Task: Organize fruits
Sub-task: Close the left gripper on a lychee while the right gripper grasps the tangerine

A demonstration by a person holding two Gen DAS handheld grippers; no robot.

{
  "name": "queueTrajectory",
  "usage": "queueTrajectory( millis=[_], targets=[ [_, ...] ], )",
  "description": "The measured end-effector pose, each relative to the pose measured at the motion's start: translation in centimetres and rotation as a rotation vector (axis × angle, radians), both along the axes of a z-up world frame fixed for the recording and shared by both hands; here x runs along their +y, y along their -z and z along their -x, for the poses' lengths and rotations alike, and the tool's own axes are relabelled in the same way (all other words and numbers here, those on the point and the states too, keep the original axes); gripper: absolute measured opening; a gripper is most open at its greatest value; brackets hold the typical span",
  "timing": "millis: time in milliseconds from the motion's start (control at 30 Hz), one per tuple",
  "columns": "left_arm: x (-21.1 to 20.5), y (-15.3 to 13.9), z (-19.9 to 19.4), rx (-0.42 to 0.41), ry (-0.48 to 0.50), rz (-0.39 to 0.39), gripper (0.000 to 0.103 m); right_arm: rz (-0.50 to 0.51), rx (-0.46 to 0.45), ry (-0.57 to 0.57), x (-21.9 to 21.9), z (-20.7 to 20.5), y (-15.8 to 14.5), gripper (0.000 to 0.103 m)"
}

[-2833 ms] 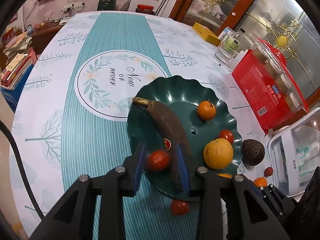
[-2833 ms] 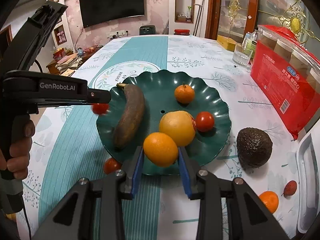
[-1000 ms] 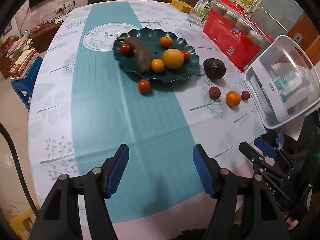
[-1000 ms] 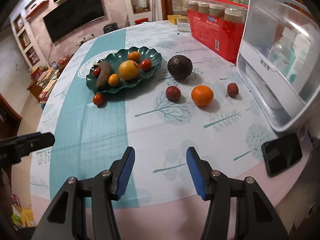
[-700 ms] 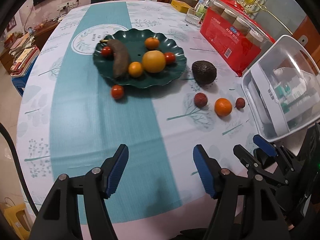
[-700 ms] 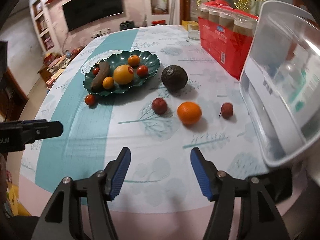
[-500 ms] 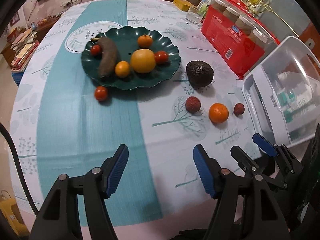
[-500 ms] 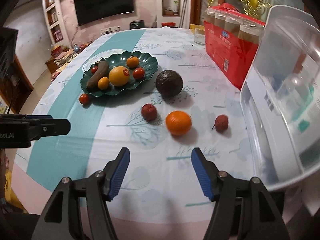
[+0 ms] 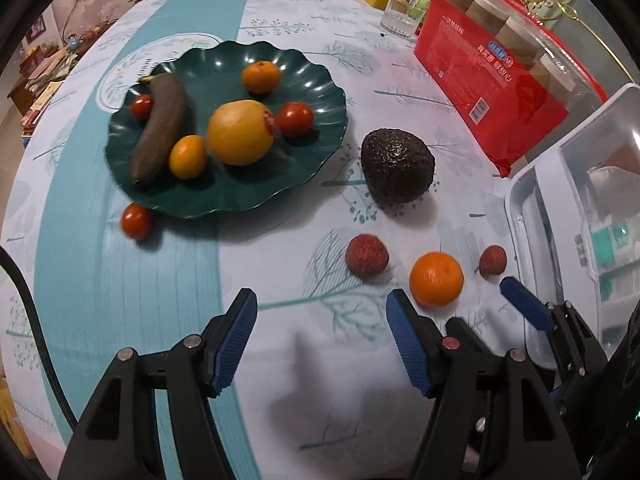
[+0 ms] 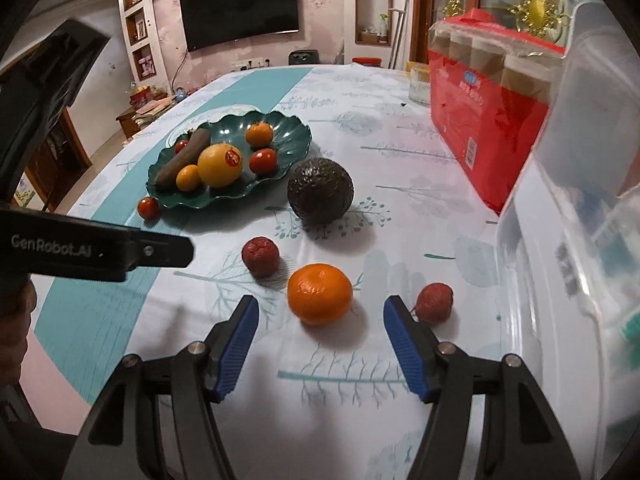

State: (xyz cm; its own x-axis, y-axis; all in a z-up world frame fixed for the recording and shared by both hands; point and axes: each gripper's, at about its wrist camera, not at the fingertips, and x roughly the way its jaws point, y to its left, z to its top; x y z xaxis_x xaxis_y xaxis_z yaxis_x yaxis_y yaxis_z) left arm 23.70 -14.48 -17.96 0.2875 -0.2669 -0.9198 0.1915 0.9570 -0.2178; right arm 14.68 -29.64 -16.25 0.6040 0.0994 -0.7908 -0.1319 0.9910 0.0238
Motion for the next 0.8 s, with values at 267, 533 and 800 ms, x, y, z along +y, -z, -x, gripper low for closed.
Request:
queueTrajectory(
  millis=[267,533,800],
  targets=[
    [-2.1,3.0,-2.1,0.048,0.019,0.03,0.063,-0.053,0.054,-0.032,-0.3,-1.9,2.5,0.065],
    [-2.1,4.5,-2.9,0.037,-0.004,0.103,0.057,-0.057,0.072,-0.083,0.0,-2.5,3.5,0.065],
    [-3.2,4.9,-3.0,0.007,0.024,0.161,0.037,-0.038,0.069,-0.111,0.0,-2.7,3.7,0.062]
  ],
)
